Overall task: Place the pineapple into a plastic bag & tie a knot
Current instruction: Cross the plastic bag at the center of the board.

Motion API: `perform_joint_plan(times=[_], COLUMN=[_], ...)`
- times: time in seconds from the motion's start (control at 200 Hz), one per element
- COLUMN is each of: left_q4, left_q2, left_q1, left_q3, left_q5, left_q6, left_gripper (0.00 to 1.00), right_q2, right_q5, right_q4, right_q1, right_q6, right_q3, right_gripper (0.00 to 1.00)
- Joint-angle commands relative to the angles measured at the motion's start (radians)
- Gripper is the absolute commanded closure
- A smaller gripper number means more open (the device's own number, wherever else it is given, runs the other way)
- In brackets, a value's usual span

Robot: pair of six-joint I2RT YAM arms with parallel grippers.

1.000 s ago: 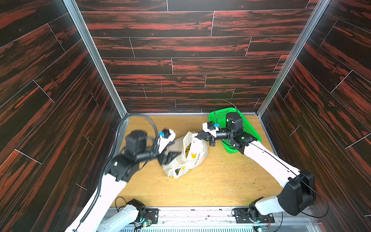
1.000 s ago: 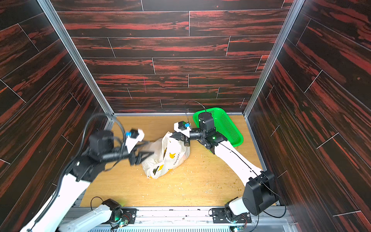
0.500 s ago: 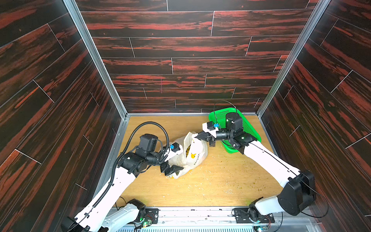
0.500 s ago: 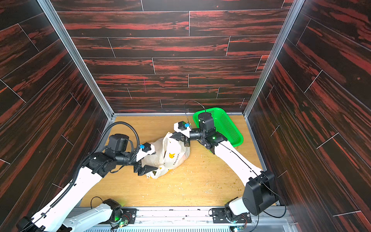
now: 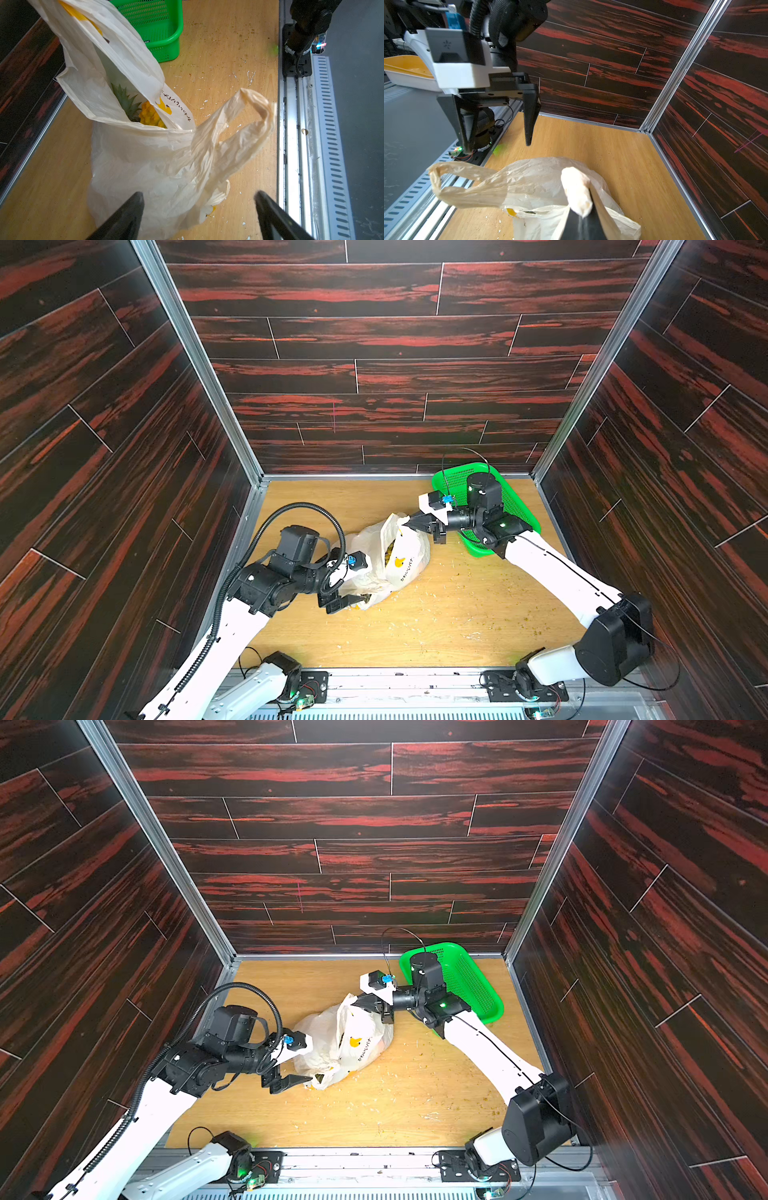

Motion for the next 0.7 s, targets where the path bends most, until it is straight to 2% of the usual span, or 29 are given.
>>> perform_joint_plan(times=[0.0,0.145,0.386,0.486,0.581,0.696], left_q4=[0.043,0.086,0.153,0.182,0.285,0.297], left_q2=[0.009,0.064,0.095,0.108,0.085,0.089], left_q1=[-0.021,-0.095,-0.105,-0.109,-0.11,-0.11], left_q3=[-0.019,-0.044,-0.073,-0.091,-0.139,-0.145], left_q5=[0.077,0.081,0.047,-0.006,-0.045,-0.067], left_q6=[-0.042,-0.056,-0.007,0.059,0.051,0.069], left_gripper=[0.13,0.13,0.14,0.23,0.34,0.57], right_q2=[-0.025,-0.024,-0.022,-0.017,-0.018,-0.021], right_q5=[-0.015,-0.02,-0.031,-0.042,-0.042,-0.044], right_q4=[-0.019,-0.034,-0.045,-0.047,-0.05,-0.052], right_q1=[-0.002,-0.002,-0.002,-0.002,-0.002,-0.002], right_q6=[0.002,0.001,0.009,0.013,0.01,0.007], right_q3=[0.036,0.041,0.053,0.059,0.061,0.061], right_gripper=[1.0,1.0,1.0,1.0,1.0,1.0])
